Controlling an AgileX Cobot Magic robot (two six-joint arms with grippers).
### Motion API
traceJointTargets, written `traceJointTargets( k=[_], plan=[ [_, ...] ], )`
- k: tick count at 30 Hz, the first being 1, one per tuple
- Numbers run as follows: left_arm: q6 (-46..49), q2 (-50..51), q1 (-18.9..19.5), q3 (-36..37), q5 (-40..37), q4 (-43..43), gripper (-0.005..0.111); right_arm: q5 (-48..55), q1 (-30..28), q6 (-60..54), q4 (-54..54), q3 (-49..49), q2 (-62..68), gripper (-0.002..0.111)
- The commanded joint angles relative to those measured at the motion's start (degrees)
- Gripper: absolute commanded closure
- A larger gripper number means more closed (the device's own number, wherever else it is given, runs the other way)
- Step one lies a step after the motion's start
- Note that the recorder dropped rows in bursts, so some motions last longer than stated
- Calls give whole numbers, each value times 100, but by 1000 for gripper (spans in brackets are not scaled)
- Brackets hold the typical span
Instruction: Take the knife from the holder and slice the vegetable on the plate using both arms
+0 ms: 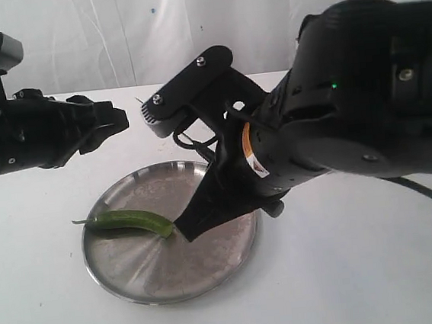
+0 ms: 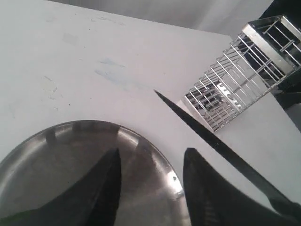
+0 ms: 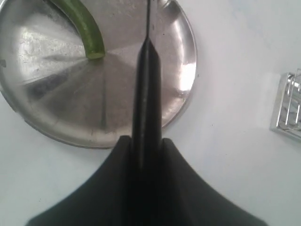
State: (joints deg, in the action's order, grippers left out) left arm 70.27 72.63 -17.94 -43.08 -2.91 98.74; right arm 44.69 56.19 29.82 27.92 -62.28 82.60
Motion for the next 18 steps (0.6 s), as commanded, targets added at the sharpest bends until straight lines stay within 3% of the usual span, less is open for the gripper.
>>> traceJointTargets(
  k=[1, 6, 15, 18],
  plan=[
    [934, -69, 8, -31, 63, 121, 59, -139, -329, -19, -524, -42, -22, 105],
    [1741, -278, 8, 52, 68, -53, 59, -651, -540, -4, -1273, 216, -22, 105],
    [1805, -154, 8, 240, -1014, -2566, 59, -1948, -554, 7, -2047, 994, -95, 105],
    [1202, 12, 8, 240, -1128, -3810, 59, -1990, -554, -15, -2047, 994, -143, 105]
  ],
)
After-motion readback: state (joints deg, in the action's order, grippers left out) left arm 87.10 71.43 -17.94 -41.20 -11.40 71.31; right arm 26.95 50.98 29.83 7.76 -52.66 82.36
